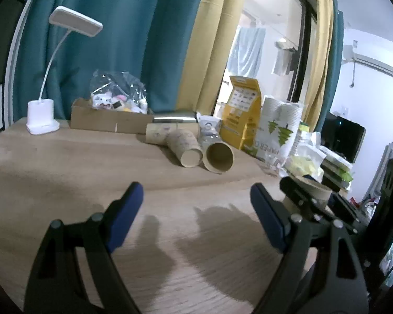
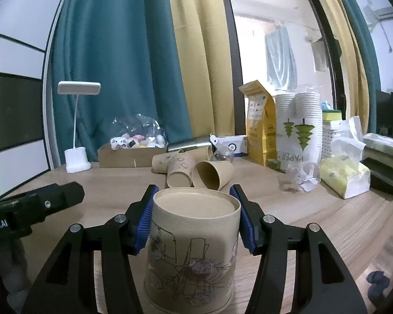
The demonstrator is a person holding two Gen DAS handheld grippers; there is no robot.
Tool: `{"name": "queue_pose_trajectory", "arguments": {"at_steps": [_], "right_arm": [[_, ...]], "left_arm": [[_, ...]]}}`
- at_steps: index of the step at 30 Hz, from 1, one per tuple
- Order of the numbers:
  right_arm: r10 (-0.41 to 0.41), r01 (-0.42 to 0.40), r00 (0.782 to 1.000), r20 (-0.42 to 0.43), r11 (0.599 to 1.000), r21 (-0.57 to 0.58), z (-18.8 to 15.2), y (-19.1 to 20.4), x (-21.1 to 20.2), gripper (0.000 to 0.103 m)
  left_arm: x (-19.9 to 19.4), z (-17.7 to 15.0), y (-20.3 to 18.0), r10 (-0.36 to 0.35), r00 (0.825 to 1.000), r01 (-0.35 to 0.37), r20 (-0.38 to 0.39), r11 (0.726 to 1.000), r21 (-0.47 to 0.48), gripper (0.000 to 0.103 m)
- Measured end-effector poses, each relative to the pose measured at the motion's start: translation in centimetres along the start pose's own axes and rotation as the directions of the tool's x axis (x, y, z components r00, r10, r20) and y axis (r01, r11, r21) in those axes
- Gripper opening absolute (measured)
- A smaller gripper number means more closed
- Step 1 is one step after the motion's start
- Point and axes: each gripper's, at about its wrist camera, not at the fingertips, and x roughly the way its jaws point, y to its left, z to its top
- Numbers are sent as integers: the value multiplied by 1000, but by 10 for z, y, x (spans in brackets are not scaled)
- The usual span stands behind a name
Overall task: Flip cup upside down
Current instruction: 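Rotate the held cup with the right gripper so its rim faces down, then lower the cup rim-down onto the table and open the right gripper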
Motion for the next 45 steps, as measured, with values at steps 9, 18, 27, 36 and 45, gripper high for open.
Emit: {"name": "queue_pose_trajectory", "arguments": {"at_steps": [9, 18, 27, 36, 45], "right_arm": [[-56, 54, 998, -21, 995, -90, -15, 15, 9, 59], [-70, 68, 997, -15, 991, -116, -24, 20, 13, 59], [-79, 74, 996, -48, 992, -103, -25, 19, 15, 59], [-69, 65, 994, -80, 997, -51, -22, 13, 16, 73], [-54, 53, 989, -136, 999, -12, -11, 15, 9, 77]], "left_arm": [[2, 1, 0, 16, 1000, -16, 1, 1000, -21, 85], [4, 2, 8, 25, 1000, -26, -12, 998, -64, 85], [1, 2, 5, 21, 1000, -21, -12, 998, -53, 85], [1, 4, 3, 40, 999, -41, -21, 999, -28, 87], [-12, 11, -2, 58, 998, -58, -1, 998, 2, 92]]}}
